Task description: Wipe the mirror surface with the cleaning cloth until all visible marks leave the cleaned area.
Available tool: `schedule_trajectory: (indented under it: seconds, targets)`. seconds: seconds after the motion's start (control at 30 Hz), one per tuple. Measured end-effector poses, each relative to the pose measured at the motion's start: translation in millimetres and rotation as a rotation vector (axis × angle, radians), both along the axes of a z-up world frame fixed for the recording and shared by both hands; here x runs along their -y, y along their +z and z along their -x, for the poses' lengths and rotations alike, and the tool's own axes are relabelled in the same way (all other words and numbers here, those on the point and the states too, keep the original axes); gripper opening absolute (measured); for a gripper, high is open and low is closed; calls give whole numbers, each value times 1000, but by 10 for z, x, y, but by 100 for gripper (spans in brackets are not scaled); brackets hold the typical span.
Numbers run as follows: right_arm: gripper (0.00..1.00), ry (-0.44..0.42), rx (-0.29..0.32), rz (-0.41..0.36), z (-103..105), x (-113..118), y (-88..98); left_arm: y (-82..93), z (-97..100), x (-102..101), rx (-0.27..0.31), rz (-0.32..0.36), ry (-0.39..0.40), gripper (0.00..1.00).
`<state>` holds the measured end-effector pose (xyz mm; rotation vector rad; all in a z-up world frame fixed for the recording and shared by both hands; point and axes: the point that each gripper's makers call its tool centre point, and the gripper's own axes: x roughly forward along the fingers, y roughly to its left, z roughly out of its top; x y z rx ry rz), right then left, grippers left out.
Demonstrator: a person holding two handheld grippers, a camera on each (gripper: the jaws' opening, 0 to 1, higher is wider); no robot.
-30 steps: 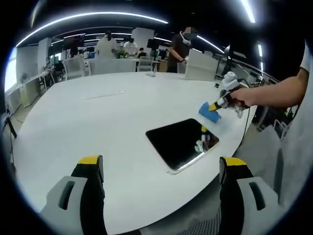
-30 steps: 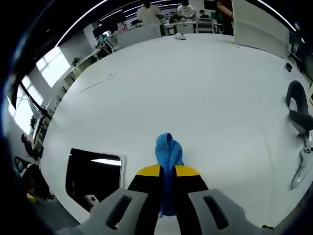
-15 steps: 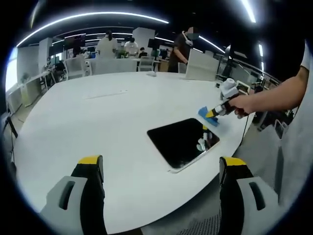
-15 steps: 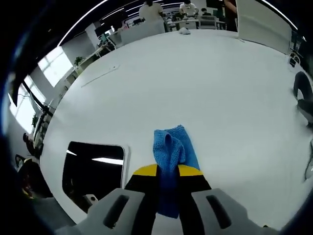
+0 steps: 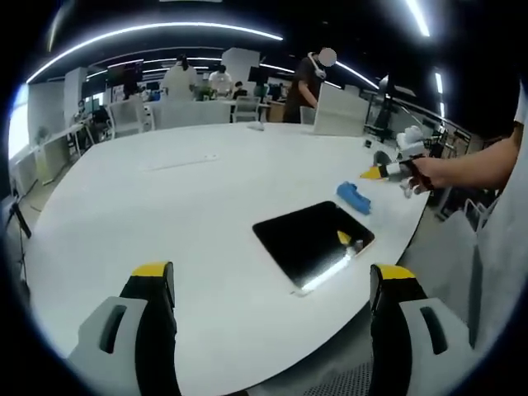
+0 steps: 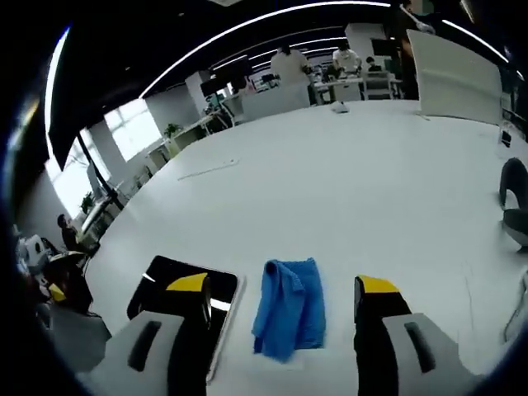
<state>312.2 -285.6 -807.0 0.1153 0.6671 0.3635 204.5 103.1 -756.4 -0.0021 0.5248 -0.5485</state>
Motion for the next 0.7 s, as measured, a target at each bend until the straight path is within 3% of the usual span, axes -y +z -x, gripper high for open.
schedule_trajectory:
  seconds: [0.03,0.07,0.13,0.2,0.23,0.33,0.4,0.53,0.7]
  targets:
    - [81,8,14,21,36,52,19,10,-9,-8,3,1,2,99]
    - [81,26,71,54,63,127,87,30,-14,-10,6,-3,6,99]
    - [78,26,125,130,112,275,152,36,-26,-32,14,-15,10,99]
    - [82,25,106,112,242,349,162,82,-25,-28,23,-15,17,99]
    - [85,21,97,56,312,364,180,112,-22,-35,27,-11,24,99]
    - [91,6,115,68,408,538,176,158,-25,-84,39,1,53,99]
    - [98,3,126,19,468,564,182,164,-10,-119,36,8,72,99]
    - [99,16,144,12,607,662,161,138,12,-215,47,-1,108,99]
    - [99,84,135,40,814,610,87,105,34,-244,55,3,132,99]
